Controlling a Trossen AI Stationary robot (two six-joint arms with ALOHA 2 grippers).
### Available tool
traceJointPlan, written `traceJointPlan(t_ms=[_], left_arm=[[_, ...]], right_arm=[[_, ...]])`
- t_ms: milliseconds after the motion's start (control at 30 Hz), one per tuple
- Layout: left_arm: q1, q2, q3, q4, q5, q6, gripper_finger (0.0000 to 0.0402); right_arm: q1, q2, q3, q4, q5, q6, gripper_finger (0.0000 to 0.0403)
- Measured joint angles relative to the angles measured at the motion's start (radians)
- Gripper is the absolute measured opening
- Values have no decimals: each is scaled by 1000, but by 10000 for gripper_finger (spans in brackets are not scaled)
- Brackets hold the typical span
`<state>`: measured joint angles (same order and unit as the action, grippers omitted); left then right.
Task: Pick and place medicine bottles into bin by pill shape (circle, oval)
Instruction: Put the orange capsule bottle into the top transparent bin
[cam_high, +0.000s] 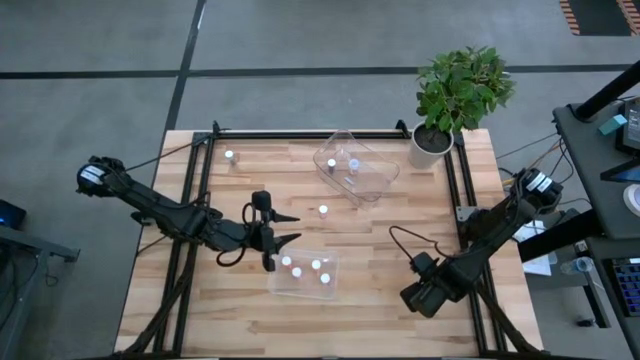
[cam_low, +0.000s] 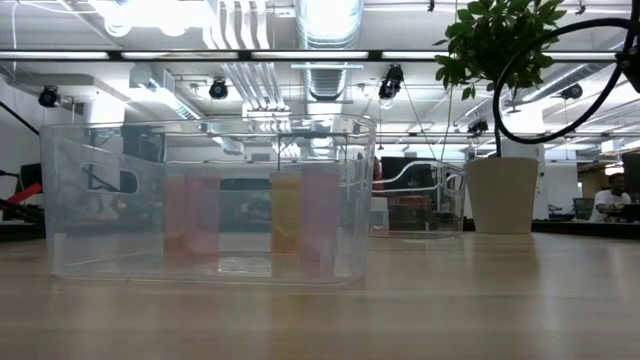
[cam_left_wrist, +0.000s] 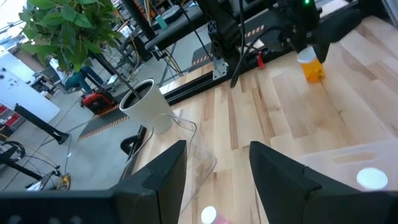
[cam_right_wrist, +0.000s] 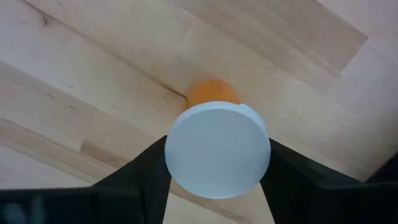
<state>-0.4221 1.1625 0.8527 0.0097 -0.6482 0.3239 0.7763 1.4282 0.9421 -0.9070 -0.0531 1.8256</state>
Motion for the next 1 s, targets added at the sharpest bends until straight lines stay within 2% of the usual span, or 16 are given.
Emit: traceJointPlan(t_ms=[167,300,500,733,1000], left_arm=[[-19,-28,-5,-30,-2,3,160],[-18,-62,-33,-28,-1,0,160],[-18,-119,-75,-20,-2,-4,160],[-18,-131,-76,-20,-1,-4,160],[-18,-127,-76,-18,0,-4,160]], right_arm=[[-35,-14,35,-19,-5,-16,207],[-87,-13,115,-102,9,-106,206],[-192,-12,254,-196,108,-265,203],[-374,-2,420,-171,241,-595,202],[-600,89,662,-178,263,-1054,202]])
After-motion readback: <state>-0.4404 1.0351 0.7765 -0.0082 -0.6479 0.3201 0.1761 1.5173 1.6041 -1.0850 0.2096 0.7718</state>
